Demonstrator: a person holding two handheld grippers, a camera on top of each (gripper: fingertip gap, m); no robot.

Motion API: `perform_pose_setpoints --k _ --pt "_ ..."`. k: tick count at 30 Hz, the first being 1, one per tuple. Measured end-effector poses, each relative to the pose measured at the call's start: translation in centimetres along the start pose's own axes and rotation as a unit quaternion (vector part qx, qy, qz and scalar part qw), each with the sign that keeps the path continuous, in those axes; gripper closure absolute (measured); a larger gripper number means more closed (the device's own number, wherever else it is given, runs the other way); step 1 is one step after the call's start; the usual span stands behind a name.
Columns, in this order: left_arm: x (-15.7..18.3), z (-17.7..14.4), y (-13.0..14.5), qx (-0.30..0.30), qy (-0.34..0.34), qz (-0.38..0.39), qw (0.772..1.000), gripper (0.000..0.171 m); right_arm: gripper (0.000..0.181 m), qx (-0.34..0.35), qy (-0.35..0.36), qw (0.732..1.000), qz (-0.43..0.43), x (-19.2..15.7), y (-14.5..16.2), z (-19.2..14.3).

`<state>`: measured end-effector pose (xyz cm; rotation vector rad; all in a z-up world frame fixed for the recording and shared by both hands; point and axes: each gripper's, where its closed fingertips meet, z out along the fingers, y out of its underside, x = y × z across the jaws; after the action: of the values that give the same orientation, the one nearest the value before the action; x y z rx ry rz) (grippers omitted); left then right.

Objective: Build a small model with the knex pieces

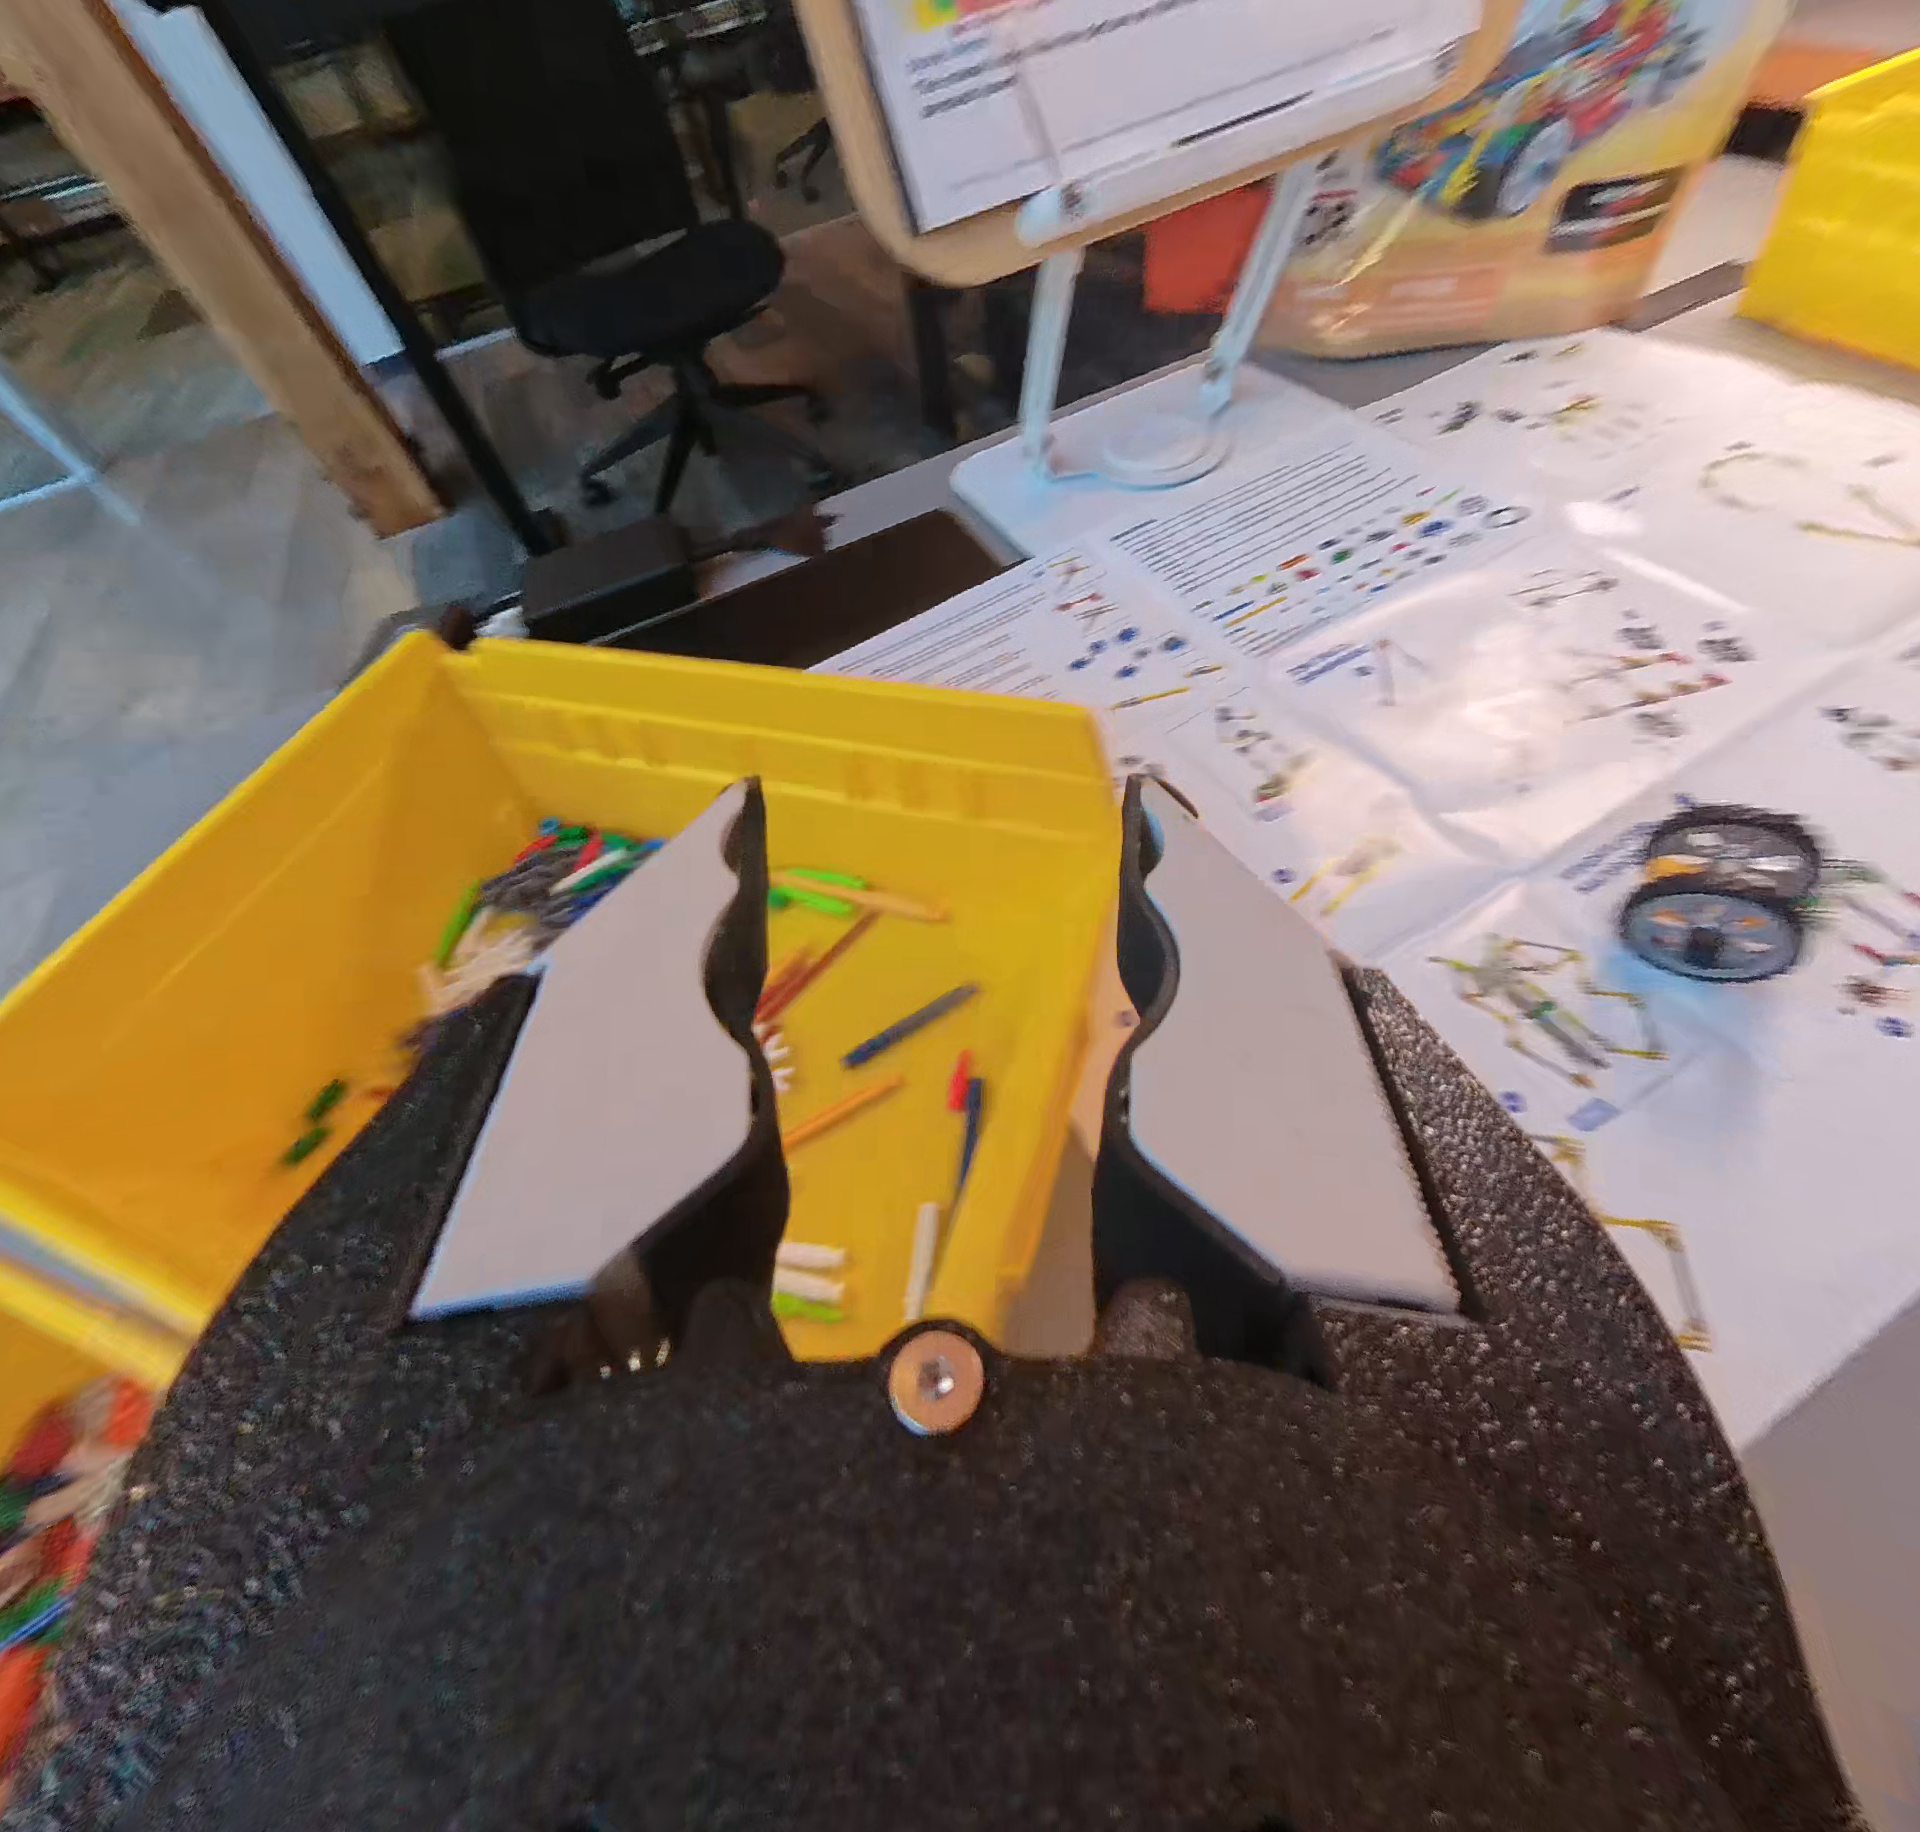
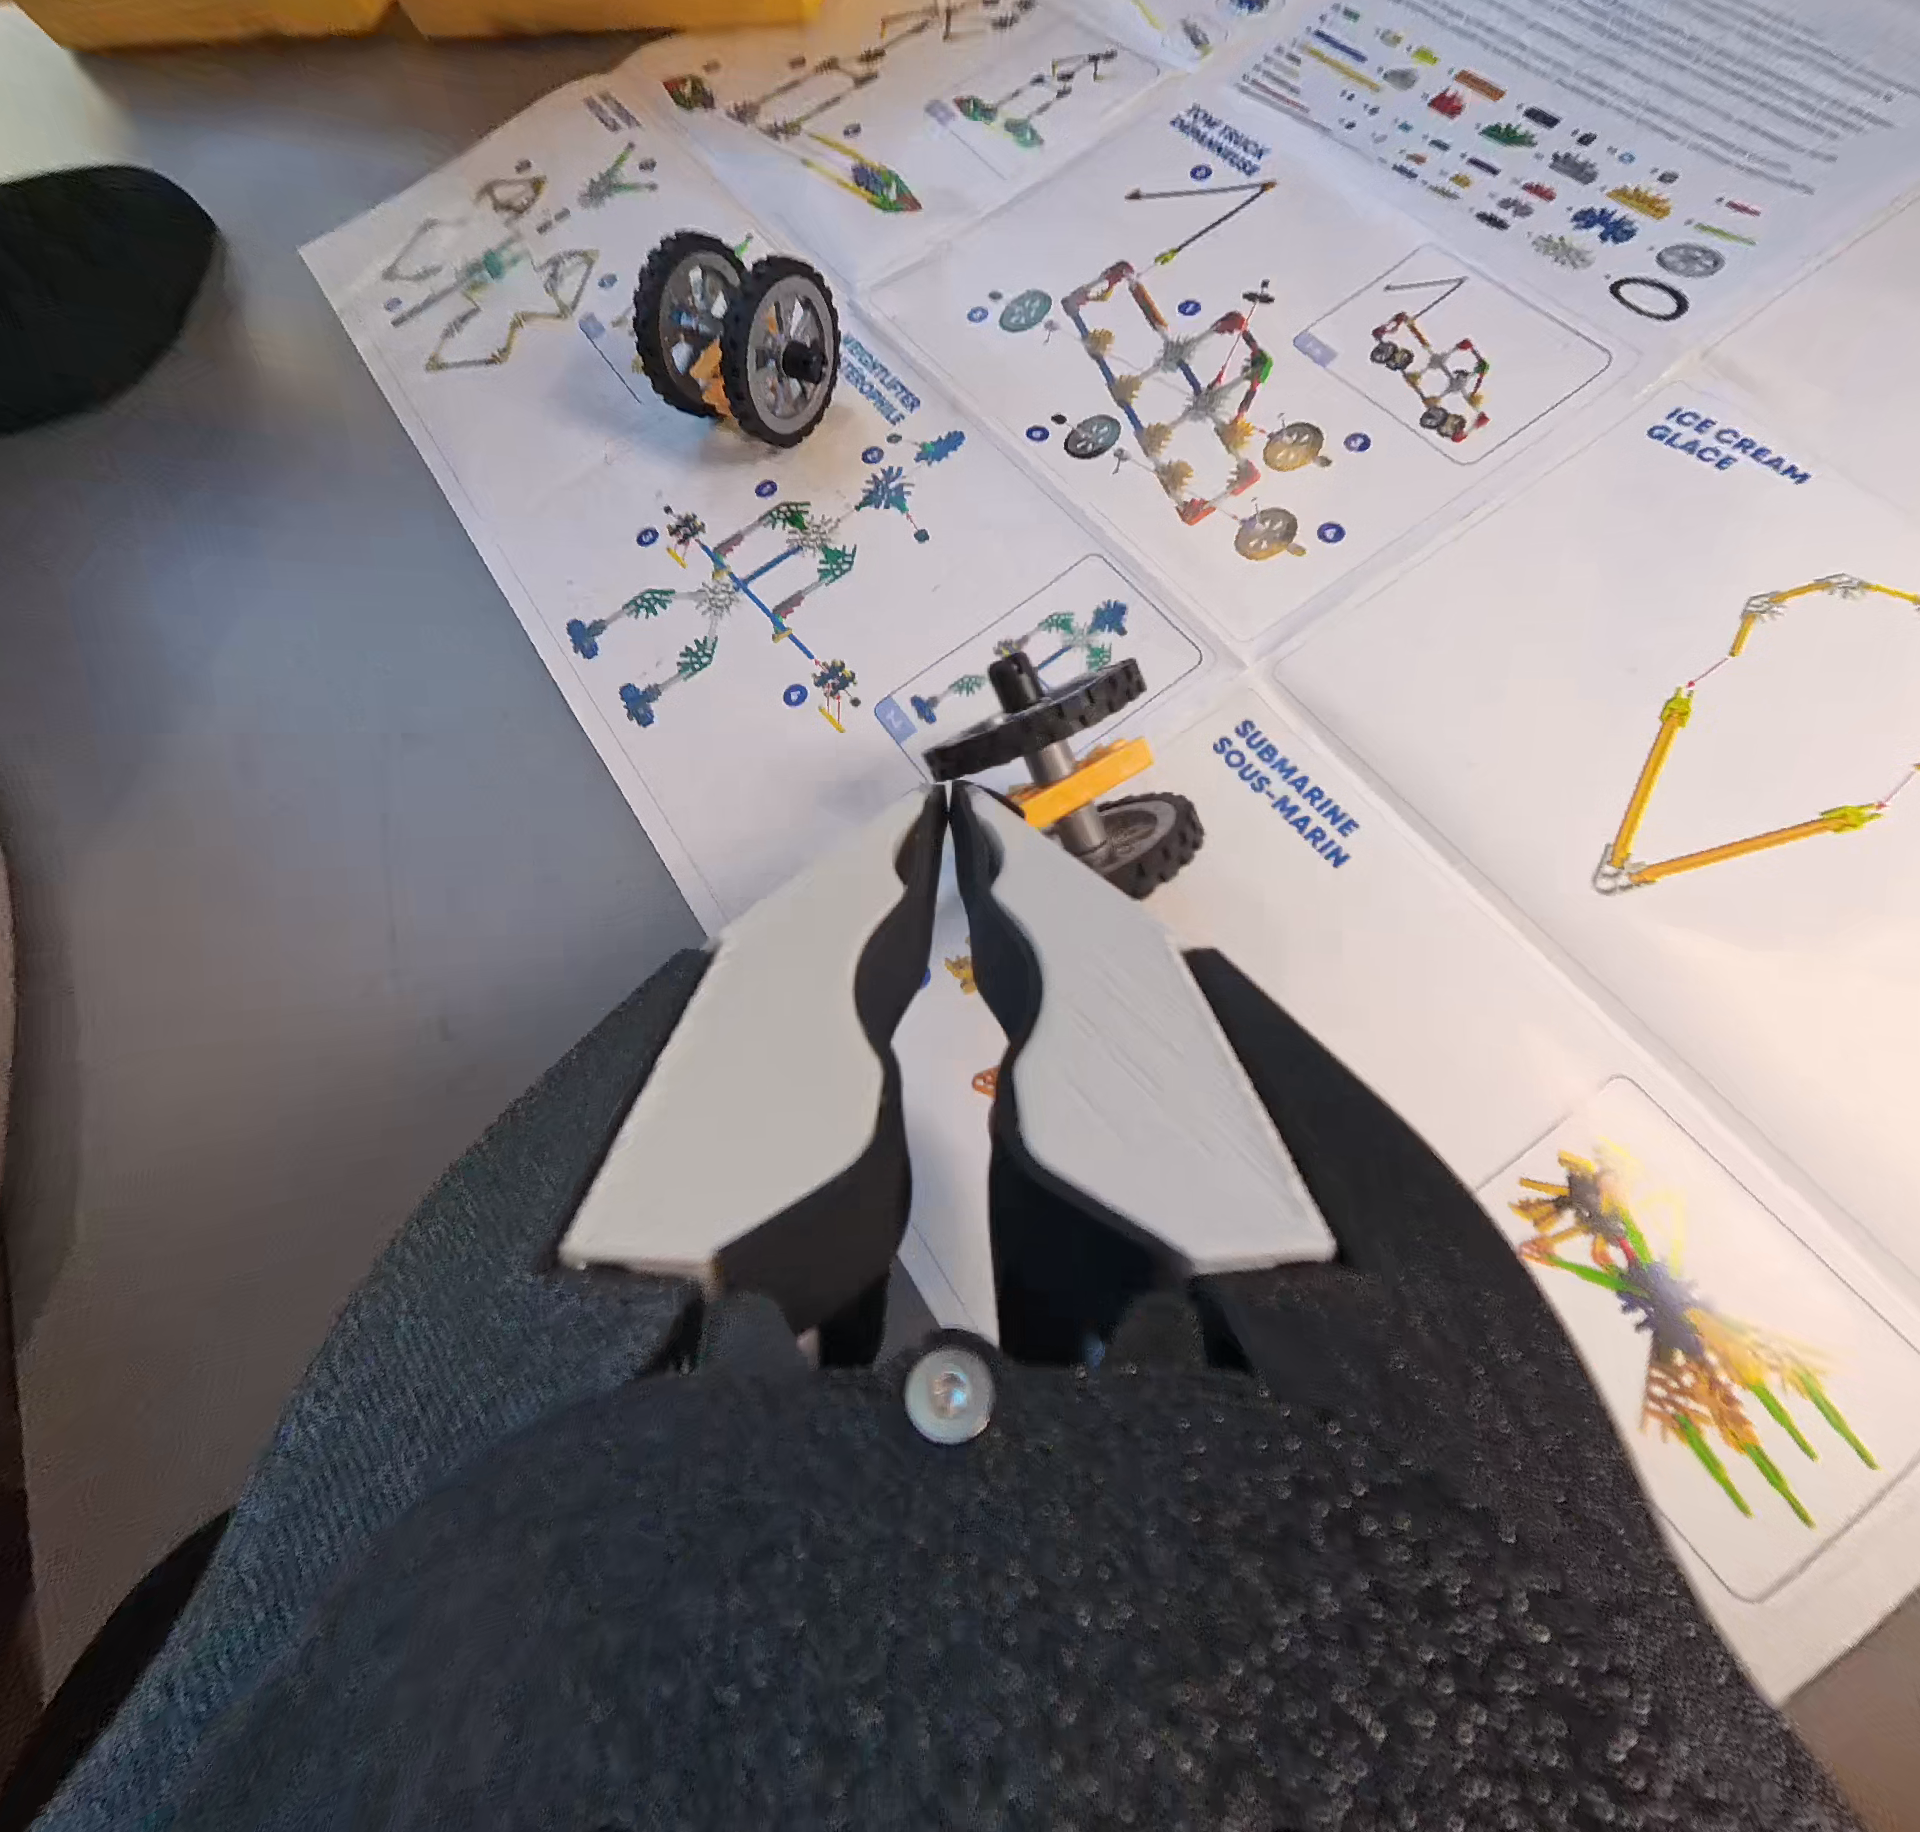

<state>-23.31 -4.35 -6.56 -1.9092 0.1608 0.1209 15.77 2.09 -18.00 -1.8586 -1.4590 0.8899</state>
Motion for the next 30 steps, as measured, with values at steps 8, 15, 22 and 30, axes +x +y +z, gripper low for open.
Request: perform_pose_setpoints --k 8,15,22,30 --pt "15.2 3.1 2.4 -0.02 0.2 0.067 0.977 0.109 0.181 0.036 0.029 0.999 -0.027 0.6 -2.6 1.4" --pt "21.6 3.8 7.9 -0.101 0.322 0.05 0.94 0.103 0.111 -0.054 0.194 0.956 -0.214 4.3 -2.3 1.0" --pt "23.7 5.6 9.1 -0.131 0.344 0.096 0.925 0.13 0.138 -0.035 0.13 0.979 -0.152 4.5 -1.8 2.7" --pt "22.5 7.3 8.3 -0.128 0.339 0.089 0.928 0.158 0.14 0.029 0.078 0.979 -0.188 1.5 -4.5 5.6"
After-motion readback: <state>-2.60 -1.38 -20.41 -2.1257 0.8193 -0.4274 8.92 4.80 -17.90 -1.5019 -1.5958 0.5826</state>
